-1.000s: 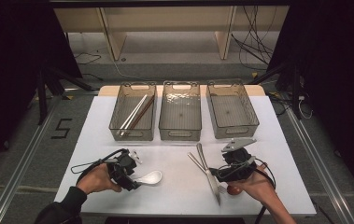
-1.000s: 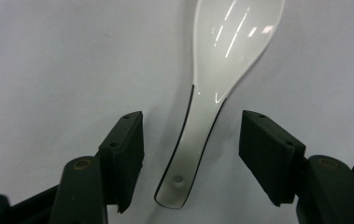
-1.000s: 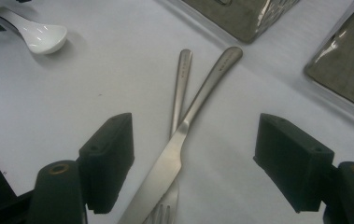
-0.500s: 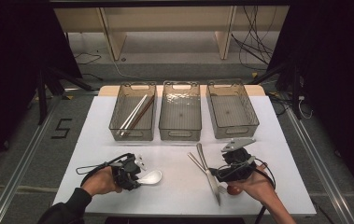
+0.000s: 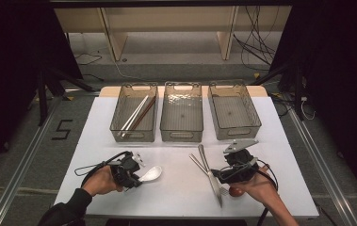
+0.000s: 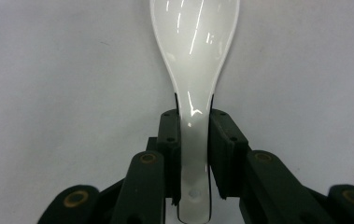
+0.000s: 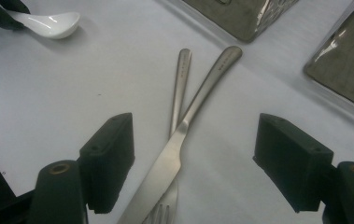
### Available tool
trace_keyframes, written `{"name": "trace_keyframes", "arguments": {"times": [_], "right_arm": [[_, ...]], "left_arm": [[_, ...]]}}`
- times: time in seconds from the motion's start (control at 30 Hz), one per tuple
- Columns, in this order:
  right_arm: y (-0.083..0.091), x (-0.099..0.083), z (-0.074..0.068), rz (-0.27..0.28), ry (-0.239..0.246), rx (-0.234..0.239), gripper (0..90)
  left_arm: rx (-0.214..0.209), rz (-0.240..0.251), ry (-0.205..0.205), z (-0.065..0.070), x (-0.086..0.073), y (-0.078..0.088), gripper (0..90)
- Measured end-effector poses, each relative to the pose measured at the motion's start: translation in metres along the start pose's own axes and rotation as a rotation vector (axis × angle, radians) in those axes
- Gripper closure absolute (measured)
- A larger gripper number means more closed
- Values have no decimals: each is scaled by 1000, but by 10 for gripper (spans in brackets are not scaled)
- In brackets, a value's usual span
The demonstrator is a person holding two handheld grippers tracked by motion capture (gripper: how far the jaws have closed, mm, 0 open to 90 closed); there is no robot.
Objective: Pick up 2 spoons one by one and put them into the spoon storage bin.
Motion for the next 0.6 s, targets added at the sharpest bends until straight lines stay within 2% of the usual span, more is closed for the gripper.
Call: {"name": "trace_keyframes", "arguments": {"times": [0.17,0.47,0.6], "right_arm": [[0,0,0,1,1,-1,293],[1,0,1,5,-7,-1,293],[1,0,2,12,-10,0,292]], "left_arm": [[2,54,33,-6,5,9,751],[0,202,140,-11,34,30,751],[28,235,160,-15,46,37,750]]}}
Point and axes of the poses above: each handheld gripper's, and its own axes: y roughly backward along the jaws, x roughly out of its top, z roughly to its right, the point moved 6 cm from there along -y, roughly forward along the jaws, and after that the axes turned 13 degrees about x, right-handed, at the moved point
